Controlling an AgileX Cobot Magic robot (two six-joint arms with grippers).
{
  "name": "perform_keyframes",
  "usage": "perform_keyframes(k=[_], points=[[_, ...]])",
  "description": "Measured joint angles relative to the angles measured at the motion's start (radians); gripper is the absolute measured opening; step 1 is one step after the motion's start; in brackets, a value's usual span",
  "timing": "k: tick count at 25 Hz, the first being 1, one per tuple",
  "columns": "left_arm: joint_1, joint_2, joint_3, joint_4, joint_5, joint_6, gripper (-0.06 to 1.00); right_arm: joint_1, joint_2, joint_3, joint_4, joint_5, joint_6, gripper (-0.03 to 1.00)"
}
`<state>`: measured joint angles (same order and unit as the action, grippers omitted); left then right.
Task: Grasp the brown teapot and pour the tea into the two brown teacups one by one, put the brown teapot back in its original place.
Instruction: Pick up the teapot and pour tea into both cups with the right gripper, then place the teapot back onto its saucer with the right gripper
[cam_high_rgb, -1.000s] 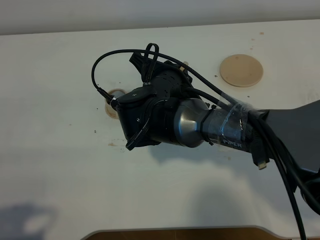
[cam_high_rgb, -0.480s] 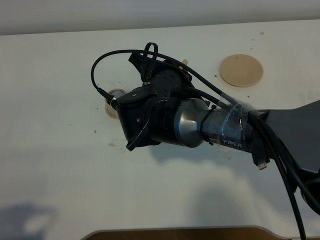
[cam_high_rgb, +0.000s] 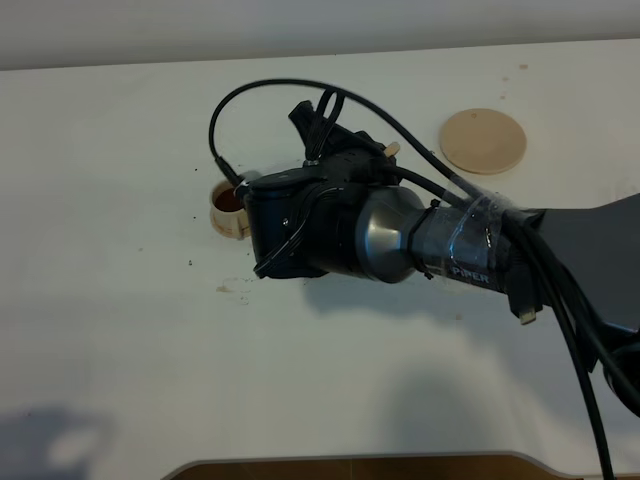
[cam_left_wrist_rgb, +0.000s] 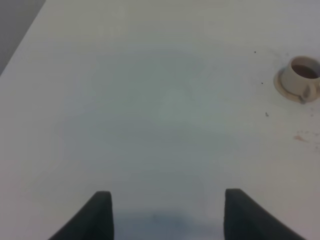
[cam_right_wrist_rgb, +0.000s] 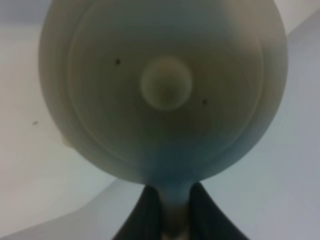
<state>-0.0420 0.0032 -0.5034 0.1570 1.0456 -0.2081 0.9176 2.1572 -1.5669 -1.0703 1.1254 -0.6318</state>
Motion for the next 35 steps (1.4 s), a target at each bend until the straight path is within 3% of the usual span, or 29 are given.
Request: perform_keyframes(k=[6,9,15,24,28,35], points=[[0.0,0.0,0.0,0.0,0.0,0.0,0.5,-0.002,0.0,-0.008,0.034,0.03,0.132,0.12],[0.0,0.0,0.0,0.0,0.0,0.0,0.5,-0.002,0.0,-0.074,0.18,0.081,0.158,0.12],[0.0,0.0,0.0,0.0,0.0,0.0,0.5,-0.065,-0.061,-0.215,0.445,0.082,0.185,0.12],[0.0,0.0,0.0,0.0,0.0,0.0,0.5,-0.348,-0.1,-0.249,0.912,0.095,0.149,0.12],[0.0,0.0,0.0,0.0,0.0,0.0,0.5,-0.373,-0.1,-0.171,0.941,0.061,0.128,0.12],[0.0,0.0,0.0,0.0,0.0,0.0,0.5,-0.373,-0.1,0.03,0.952,-0.156,0.118,0.12]])
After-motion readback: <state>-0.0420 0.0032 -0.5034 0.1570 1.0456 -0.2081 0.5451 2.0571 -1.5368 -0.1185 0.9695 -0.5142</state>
